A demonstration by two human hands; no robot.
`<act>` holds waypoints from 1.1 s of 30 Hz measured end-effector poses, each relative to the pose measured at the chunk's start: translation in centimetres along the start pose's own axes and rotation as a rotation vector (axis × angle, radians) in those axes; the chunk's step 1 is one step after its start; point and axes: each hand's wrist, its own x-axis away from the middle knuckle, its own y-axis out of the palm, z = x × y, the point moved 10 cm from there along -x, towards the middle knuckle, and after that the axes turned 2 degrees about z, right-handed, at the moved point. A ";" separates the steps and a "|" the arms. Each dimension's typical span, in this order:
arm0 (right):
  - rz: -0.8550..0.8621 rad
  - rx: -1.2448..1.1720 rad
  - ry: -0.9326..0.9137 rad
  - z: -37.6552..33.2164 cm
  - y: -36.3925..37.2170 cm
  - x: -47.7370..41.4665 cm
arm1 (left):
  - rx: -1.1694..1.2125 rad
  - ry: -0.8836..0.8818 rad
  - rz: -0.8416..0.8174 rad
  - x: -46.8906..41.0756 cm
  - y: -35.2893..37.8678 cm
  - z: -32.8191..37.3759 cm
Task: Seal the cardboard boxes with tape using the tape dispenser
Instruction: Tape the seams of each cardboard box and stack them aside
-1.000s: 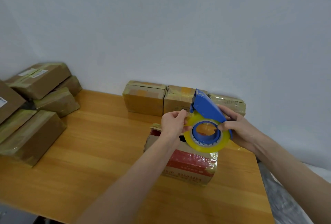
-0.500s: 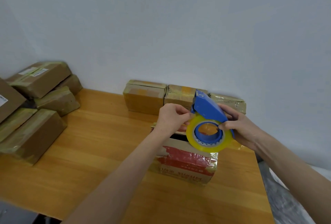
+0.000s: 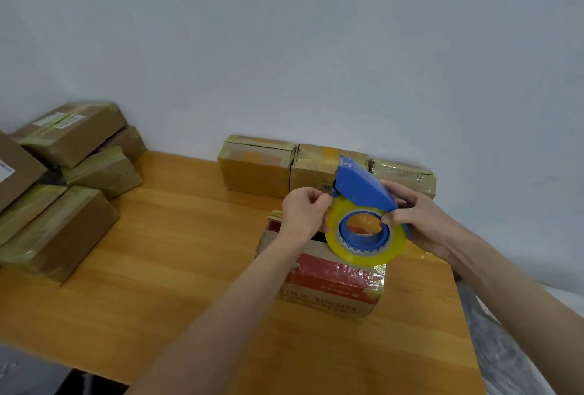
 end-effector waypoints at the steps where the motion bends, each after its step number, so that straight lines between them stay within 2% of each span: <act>1: -0.002 0.006 0.002 0.0 0.1 0.1 | 0.046 -0.053 -0.007 0.1 0.3 -0.6; 3: -0.011 -0.014 0.016 0.2 0.3 0.1 | 0.155 -0.136 -0.008 0.5 0.5 -1.4; 5: -0.007 -0.028 0.029 0.4 0.1 -0.1 | 0.204 -0.130 0.008 0.6 0.2 -1.3; 13: 0.025 -0.085 0.075 0.5 -0.2 -0.3 | -0.172 0.378 0.086 1.6 -1.1 3.7; 17: 0.034 -0.095 0.076 0.4 -0.4 -0.2 | -0.209 0.496 0.153 1.6 -2.0 5.1; 20: 0.039 -0.105 0.077 0.4 -0.4 -0.2 | -0.265 0.474 0.126 0.9 -1.3 5.4; 26: 0.004 -0.091 0.079 0.3 0.2 -0.3 | -0.159 0.297 0.090 -0.7 -1.6 4.3; 33: 0.011 -0.076 0.075 0.1 0.8 -0.2 | -0.248 0.364 0.146 -0.5 -1.7 5.0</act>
